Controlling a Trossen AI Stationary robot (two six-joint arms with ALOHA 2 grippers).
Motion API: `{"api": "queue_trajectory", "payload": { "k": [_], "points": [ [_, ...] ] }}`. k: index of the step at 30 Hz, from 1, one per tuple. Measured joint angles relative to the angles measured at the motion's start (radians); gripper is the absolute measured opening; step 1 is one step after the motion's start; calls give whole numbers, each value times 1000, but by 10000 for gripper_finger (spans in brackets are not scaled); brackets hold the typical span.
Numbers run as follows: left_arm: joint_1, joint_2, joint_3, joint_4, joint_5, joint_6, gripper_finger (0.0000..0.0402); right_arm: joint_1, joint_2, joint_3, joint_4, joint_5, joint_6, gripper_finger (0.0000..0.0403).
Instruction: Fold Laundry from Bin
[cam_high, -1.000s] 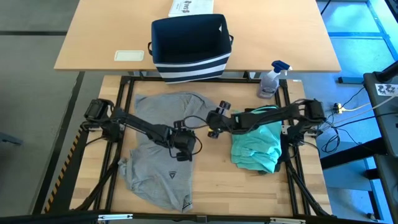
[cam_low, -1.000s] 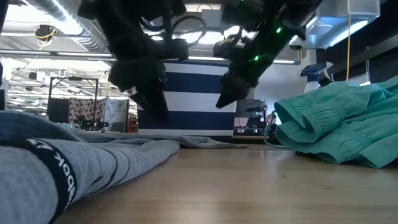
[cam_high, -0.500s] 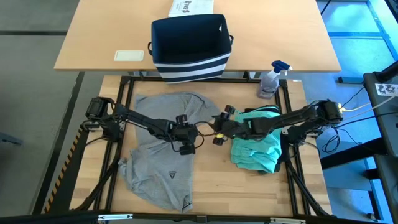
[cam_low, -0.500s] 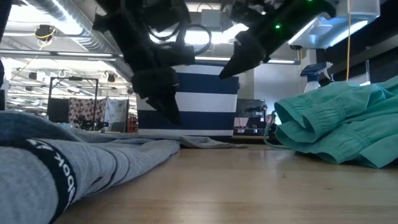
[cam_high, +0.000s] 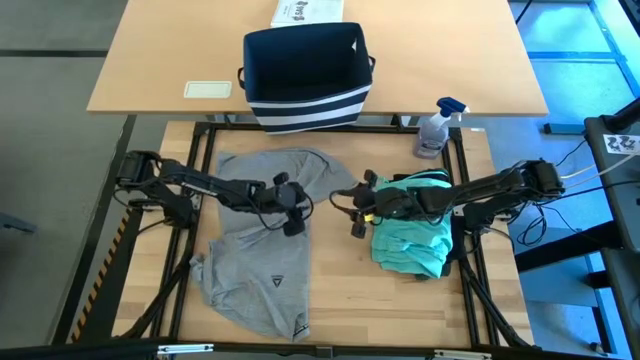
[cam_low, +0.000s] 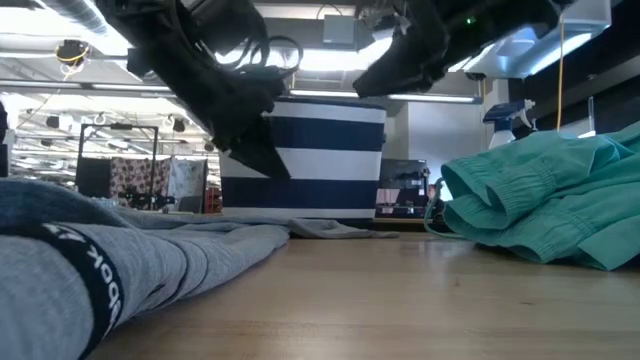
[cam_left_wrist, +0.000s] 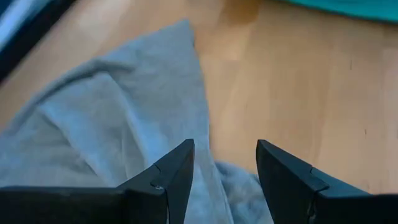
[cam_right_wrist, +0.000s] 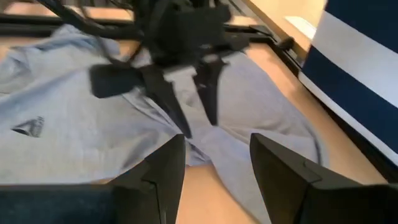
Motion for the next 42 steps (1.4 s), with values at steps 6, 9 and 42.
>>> {"api": "queue_trajectory", "payload": {
  "k": [6, 9, 42],
  "points": [
    [31, -1, 1, -3, 52, -12, 166, 1, 0, 0, 35, -71, -16, 182],
    [48, -1, 2, -2, 112, -17, 166, 1, 0, 0, 34, -121, 9, 182],
    [91, 133, 30, 13, 173, 158, 166, -7, 0, 0, 58, -164, -26, 182]
  ]
}}
